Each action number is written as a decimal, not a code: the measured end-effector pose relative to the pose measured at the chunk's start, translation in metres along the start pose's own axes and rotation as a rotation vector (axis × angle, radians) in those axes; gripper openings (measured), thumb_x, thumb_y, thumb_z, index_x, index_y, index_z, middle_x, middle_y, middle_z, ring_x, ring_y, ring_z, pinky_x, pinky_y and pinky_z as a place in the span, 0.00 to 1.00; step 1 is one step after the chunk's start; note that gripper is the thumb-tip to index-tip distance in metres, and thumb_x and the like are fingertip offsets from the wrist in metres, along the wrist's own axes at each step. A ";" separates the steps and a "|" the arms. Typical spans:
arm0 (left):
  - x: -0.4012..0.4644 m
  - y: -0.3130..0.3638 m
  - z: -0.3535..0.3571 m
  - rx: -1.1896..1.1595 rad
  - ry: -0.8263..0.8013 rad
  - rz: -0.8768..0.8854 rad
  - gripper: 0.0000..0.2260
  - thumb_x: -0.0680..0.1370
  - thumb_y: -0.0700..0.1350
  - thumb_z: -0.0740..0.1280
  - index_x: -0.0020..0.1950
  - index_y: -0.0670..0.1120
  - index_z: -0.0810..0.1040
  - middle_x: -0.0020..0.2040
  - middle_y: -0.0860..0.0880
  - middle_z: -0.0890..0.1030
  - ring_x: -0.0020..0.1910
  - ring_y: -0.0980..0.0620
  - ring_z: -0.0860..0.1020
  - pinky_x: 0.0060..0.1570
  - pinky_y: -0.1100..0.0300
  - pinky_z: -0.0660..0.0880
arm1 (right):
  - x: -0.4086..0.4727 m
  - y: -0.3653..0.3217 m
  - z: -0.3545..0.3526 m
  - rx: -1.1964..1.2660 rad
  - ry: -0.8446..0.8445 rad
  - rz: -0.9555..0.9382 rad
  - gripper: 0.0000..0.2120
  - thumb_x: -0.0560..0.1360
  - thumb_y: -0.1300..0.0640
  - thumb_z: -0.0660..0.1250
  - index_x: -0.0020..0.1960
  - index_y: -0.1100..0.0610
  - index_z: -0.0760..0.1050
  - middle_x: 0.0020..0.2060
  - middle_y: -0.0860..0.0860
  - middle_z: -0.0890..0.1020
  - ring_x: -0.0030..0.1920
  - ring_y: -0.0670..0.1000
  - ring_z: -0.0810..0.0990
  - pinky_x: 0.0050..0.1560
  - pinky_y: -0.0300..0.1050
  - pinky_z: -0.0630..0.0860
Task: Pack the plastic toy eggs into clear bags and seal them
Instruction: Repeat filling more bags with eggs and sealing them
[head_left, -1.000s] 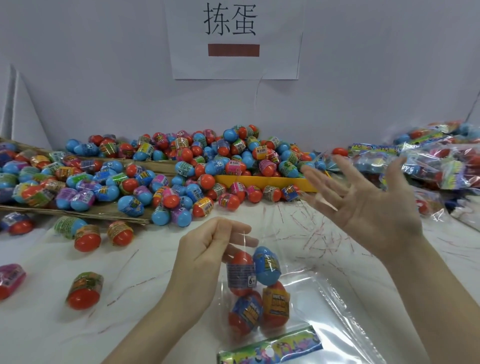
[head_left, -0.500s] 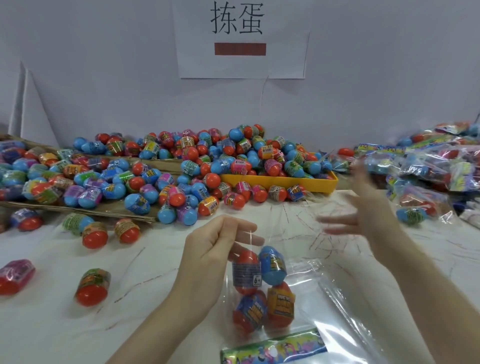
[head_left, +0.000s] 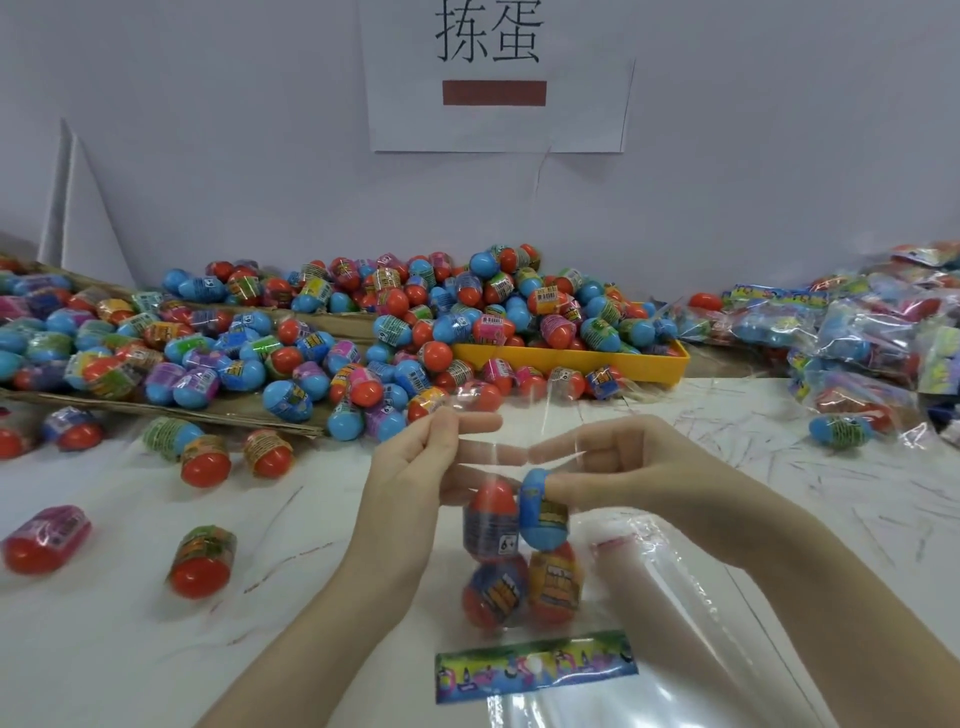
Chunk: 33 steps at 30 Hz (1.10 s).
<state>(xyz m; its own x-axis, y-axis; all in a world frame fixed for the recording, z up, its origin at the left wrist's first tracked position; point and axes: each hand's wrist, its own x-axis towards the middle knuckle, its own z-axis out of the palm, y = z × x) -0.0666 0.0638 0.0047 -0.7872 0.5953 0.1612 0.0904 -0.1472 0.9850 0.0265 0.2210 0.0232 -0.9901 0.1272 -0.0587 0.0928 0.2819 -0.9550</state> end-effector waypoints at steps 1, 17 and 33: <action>0.001 0.000 0.000 0.006 -0.010 -0.018 0.16 0.81 0.47 0.52 0.44 0.48 0.79 0.36 0.51 0.85 0.35 0.53 0.83 0.33 0.70 0.75 | 0.001 0.001 -0.001 0.031 0.040 -0.022 0.13 0.60 0.50 0.73 0.44 0.52 0.83 0.40 0.51 0.85 0.42 0.48 0.83 0.43 0.36 0.79; 0.011 -0.008 -0.017 0.024 -0.033 -0.233 0.11 0.65 0.46 0.72 0.45 0.42 0.84 0.41 0.47 0.85 0.38 0.52 0.83 0.36 0.64 0.79 | -0.002 0.000 -0.009 0.167 0.176 -0.002 0.08 0.65 0.57 0.69 0.42 0.57 0.82 0.40 0.54 0.85 0.39 0.51 0.84 0.39 0.39 0.80; 0.010 -0.007 -0.018 0.082 0.031 -0.074 0.06 0.70 0.39 0.71 0.37 0.49 0.84 0.35 0.52 0.85 0.33 0.57 0.81 0.31 0.68 0.76 | 0.000 0.004 -0.008 0.087 0.269 0.073 0.18 0.61 0.50 0.72 0.49 0.53 0.80 0.40 0.48 0.85 0.40 0.48 0.84 0.36 0.36 0.78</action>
<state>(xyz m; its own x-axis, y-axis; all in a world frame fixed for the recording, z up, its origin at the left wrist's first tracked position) -0.0863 0.0566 -0.0012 -0.8119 0.5773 0.0873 0.0800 -0.0381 0.9961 0.0280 0.2301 0.0220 -0.9167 0.3950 -0.0604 0.1422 0.1811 -0.9731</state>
